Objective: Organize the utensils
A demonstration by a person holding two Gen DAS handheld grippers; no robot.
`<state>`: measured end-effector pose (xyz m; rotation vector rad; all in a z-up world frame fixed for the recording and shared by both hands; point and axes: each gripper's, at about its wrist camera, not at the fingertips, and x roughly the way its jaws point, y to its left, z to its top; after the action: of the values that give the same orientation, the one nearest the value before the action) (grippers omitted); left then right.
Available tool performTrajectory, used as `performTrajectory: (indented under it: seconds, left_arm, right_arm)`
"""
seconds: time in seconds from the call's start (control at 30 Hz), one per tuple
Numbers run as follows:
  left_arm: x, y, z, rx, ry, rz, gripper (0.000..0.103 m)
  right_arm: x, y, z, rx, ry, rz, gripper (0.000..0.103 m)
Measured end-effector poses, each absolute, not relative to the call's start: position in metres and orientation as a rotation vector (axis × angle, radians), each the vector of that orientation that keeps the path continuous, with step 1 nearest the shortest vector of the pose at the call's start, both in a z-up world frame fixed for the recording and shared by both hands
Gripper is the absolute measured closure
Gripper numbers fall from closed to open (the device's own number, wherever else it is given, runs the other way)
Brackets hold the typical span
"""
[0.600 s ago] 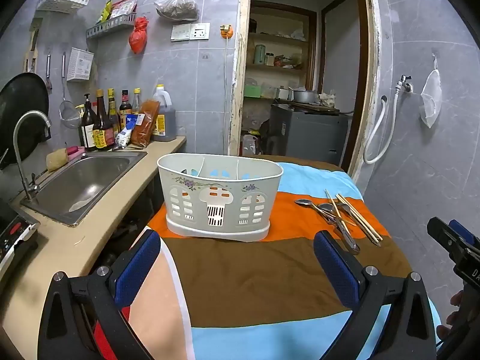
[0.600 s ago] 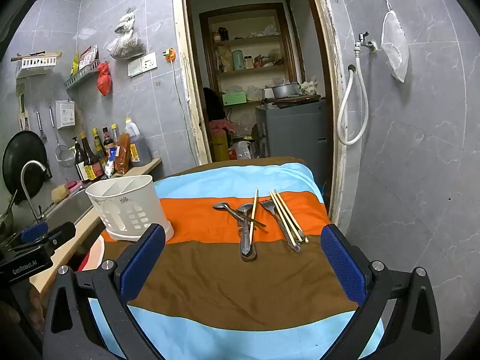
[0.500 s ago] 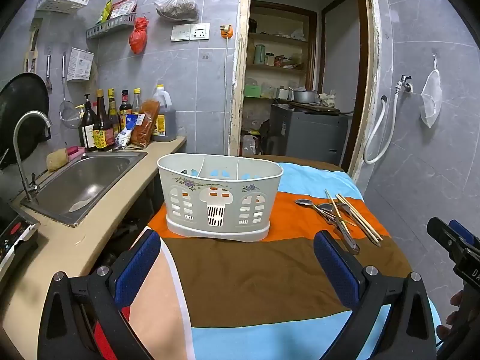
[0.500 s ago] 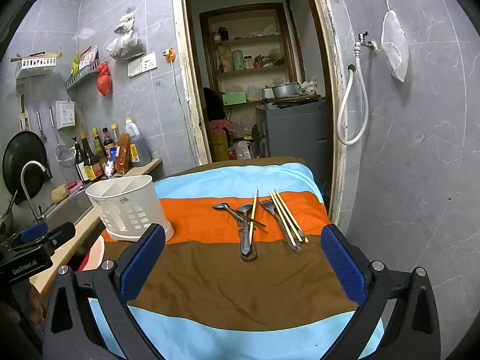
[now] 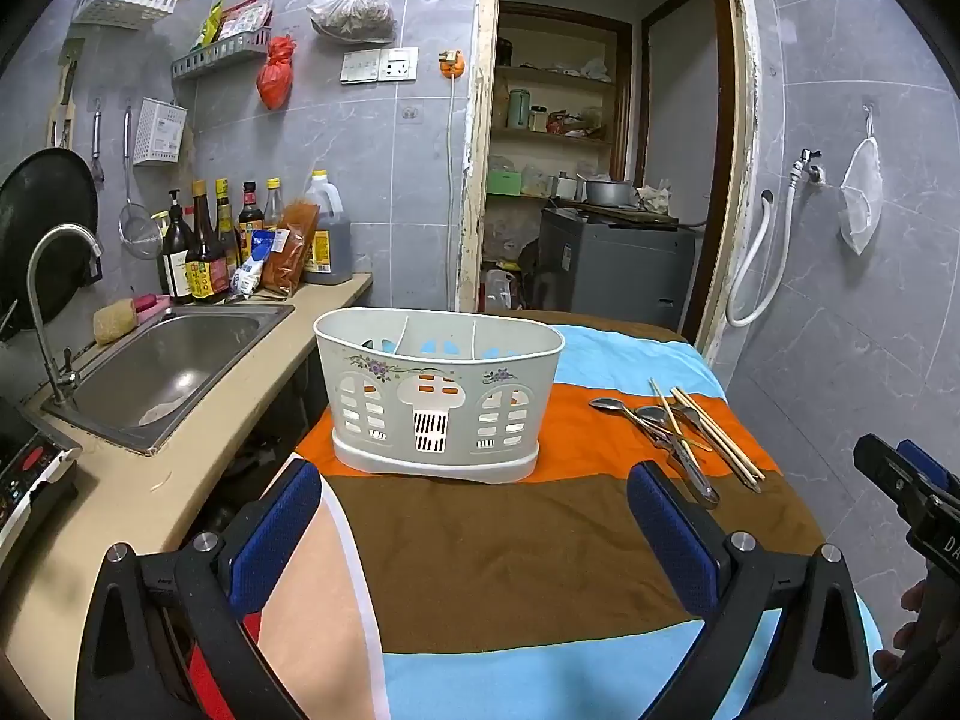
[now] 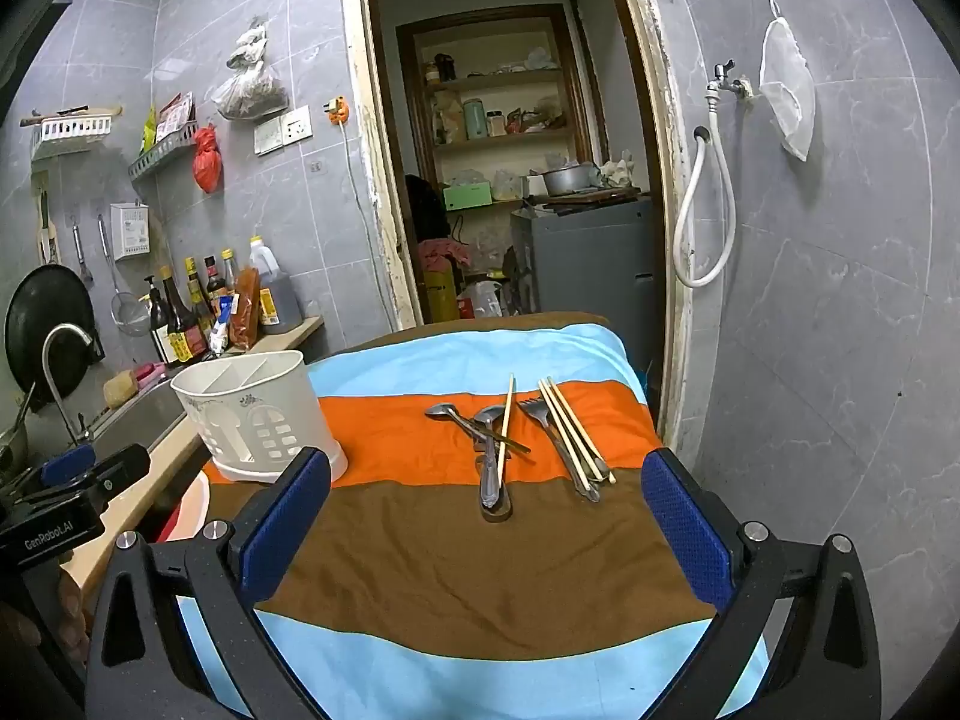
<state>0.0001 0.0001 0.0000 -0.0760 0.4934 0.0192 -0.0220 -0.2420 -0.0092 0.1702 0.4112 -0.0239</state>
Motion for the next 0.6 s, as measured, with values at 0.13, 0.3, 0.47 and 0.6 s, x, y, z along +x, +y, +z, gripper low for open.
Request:
performTrajectory:
  seconds: [0.13,0.3,0.47,0.6]
  left_arm:
    - [0.0000,0.0000,0.0000,-0.075,0.492,0.019,0.000]
    - [0.0000,0.0000,0.0000,-0.074,0.492,0.019,0.000]
    - [0.0001,0.0000,0.0000,-0.073,0.491,0.020,0.000]
    - [0.0000,0.0000,0.0000,-0.073,0.491,0.020,0.000]
  right_arm:
    - [-0.0228,-0.2427,-0.0090,0.171,0.410,-0.025,0.001]
    - [-0.0237,-0.2436,-0.0087,0.171,0.410,-0.023,0.001]
    - [-0.0244,-0.2443,-0.0085,0.172,0.410,-0.024,0.001]
    - [-0.0250,-0.2450,-0.0081,0.172,0.410,-0.023,0.001]
